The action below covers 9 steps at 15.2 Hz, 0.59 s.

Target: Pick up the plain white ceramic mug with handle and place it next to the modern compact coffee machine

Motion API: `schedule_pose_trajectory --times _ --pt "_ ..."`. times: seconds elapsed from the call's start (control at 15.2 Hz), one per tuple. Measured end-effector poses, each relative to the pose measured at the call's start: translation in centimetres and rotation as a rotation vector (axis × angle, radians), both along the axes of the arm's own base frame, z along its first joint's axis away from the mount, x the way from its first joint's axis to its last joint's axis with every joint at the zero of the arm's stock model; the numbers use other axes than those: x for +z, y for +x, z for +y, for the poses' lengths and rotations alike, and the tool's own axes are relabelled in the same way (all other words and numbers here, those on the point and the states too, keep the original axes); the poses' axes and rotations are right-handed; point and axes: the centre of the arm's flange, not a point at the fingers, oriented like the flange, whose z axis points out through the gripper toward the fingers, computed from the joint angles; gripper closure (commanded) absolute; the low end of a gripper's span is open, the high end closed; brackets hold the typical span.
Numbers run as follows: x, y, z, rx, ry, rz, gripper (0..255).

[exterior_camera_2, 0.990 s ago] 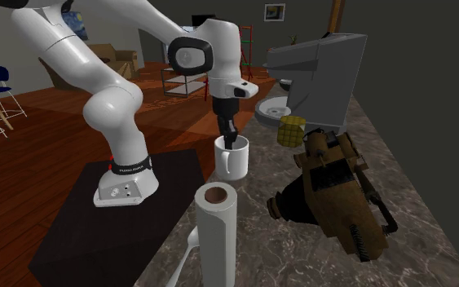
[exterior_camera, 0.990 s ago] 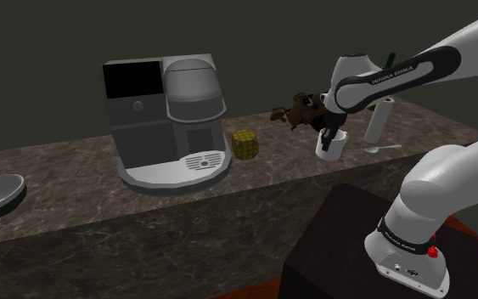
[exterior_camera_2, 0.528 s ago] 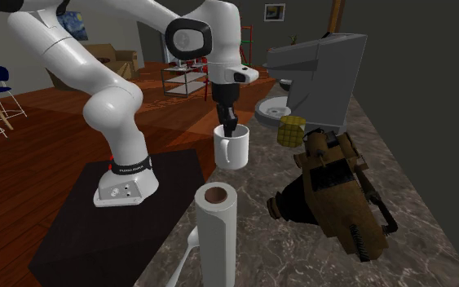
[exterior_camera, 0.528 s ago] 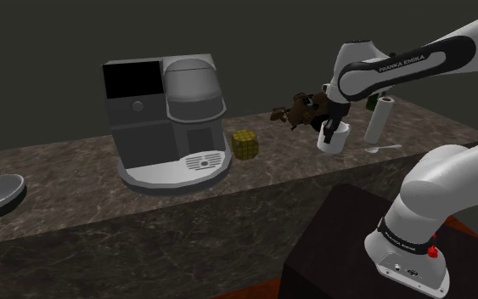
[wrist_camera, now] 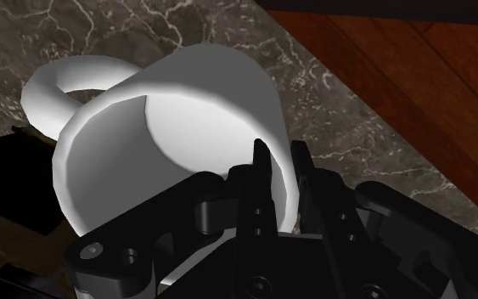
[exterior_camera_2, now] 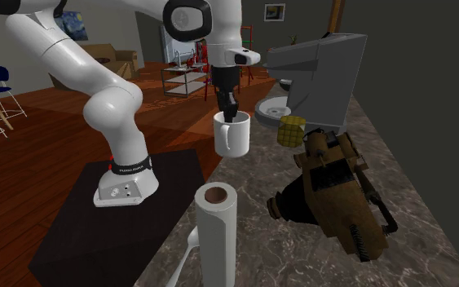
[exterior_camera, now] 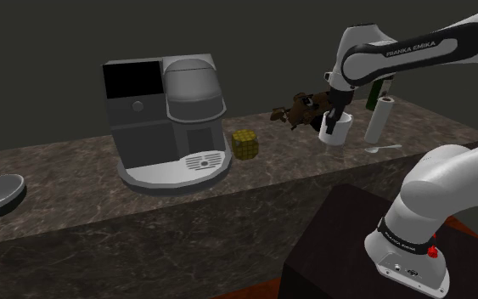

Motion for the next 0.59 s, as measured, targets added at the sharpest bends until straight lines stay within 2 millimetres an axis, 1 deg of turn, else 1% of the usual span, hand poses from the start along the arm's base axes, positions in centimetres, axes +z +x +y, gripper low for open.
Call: schedule_pose_trajectory --times 0.59 --pt "4.8 0.0 0.0 0.0 0.0 0.0 255"
